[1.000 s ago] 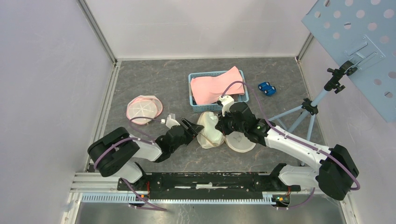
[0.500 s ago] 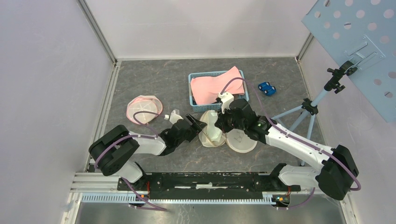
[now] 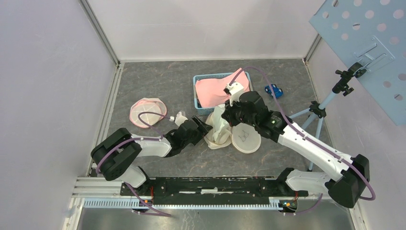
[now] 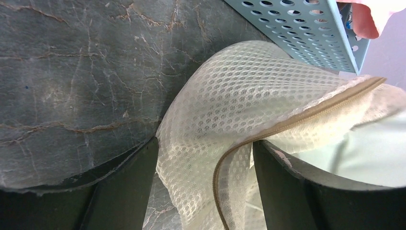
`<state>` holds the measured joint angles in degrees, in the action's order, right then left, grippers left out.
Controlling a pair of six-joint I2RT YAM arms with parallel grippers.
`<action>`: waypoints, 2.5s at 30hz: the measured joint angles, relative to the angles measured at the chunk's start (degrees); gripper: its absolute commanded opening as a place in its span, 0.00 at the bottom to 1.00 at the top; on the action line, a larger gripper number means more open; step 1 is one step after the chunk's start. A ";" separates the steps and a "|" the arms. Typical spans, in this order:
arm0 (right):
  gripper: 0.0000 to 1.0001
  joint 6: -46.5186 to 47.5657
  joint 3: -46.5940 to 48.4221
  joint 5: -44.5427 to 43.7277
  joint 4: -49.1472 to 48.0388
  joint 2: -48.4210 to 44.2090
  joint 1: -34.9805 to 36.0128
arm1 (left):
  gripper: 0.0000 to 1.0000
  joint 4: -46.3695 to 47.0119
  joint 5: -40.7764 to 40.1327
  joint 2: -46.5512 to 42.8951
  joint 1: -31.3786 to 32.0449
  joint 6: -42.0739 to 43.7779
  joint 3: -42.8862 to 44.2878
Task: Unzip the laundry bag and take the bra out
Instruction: Pick up the bra from the laundry bag.
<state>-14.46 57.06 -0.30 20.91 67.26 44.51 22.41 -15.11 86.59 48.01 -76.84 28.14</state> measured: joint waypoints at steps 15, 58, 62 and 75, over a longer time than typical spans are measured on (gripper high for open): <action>0.00 3.04 11.56 -1.51 7.50 -1.44 -0.07 | 0.80 -6.14 -1.44 -1.88 0.00 0.02 1.22; 0.00 5.27 11.98 10.21 6.58 -5.53 -0.07 | 0.81 -20.39 -4.59 -26.25 -2.16 21.22 5.18; 0.00 4.83 11.91 8.96 7.58 -5.35 -0.07 | 0.82 -21.99 -5.38 -31.04 -2.19 24.83 5.53; 0.00 -9.18 6.80 5.66 1.42 -8.26 -0.09 | 0.81 -31.23 10.43 -40.09 -2.21 53.13 14.58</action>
<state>-23.64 63.86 5.37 22.33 59.00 44.42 -8.82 -4.69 46.50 45.80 -23.70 42.72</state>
